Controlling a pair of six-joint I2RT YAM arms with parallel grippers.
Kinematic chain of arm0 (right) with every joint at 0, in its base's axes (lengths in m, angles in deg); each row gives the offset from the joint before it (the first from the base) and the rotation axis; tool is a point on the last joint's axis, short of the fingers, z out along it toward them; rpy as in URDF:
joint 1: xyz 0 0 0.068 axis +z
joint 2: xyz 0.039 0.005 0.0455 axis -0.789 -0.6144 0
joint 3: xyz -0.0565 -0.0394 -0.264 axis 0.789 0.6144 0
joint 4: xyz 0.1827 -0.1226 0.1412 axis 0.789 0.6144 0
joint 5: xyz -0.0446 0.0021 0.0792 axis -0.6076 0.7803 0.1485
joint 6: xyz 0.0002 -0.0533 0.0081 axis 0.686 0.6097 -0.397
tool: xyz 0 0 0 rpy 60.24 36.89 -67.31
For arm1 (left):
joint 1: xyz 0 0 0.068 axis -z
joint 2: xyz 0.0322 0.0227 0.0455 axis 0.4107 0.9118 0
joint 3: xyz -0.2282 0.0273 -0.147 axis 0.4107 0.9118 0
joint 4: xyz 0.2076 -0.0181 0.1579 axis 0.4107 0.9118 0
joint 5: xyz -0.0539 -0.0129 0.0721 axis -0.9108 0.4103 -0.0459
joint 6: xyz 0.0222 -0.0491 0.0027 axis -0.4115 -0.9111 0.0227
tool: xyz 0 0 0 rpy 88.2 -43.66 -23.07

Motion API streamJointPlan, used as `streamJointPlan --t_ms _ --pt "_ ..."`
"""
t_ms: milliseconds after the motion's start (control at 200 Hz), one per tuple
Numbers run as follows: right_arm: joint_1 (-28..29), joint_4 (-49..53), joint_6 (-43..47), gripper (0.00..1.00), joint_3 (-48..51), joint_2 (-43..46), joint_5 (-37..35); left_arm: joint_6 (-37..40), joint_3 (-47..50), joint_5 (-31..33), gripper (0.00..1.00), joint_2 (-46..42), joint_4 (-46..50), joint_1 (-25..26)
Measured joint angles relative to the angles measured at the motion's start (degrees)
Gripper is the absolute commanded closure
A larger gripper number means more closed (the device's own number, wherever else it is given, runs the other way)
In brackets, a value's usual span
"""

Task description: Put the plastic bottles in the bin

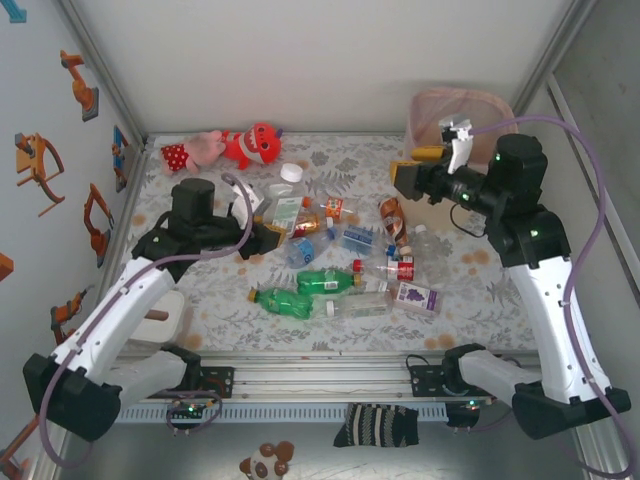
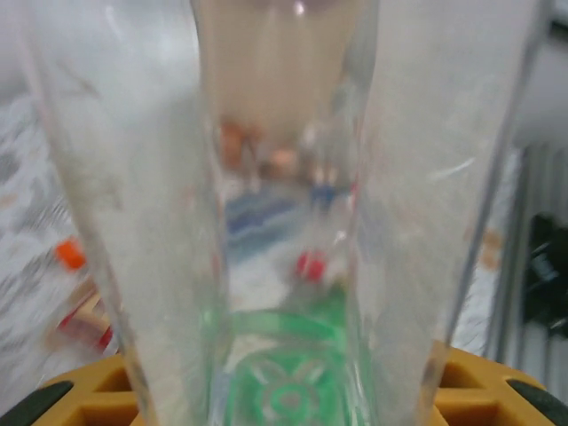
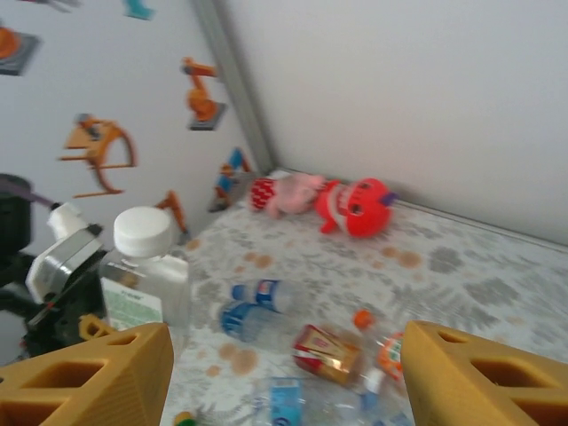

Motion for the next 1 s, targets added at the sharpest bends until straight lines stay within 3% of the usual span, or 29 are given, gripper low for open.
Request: streamJointPlan --t_ms 150,325,586,996 --pt "6.1 -5.4 -1.2 0.32 0.3 0.0 3.1 -4.4 0.6 -8.2 0.61 -2.3 -8.7 1.8" --pt "12.7 -10.3 -2.4 0.31 0.2 -1.2 5.4 -6.3 0.1 -13.0 0.61 -2.6 -12.6 5.7" --pt "21.9 -15.0 -2.6 0.27 -1.2 -4.2 8.0 -7.4 -2.3 -15.6 0.61 -1.9 -14.4 9.6" --pt "28.5 -16.3 -1.2 0.31 -5.2 -10.0 8.3 -7.9 -2.4 -17.0 0.62 -1.9 -15.2 10.7"
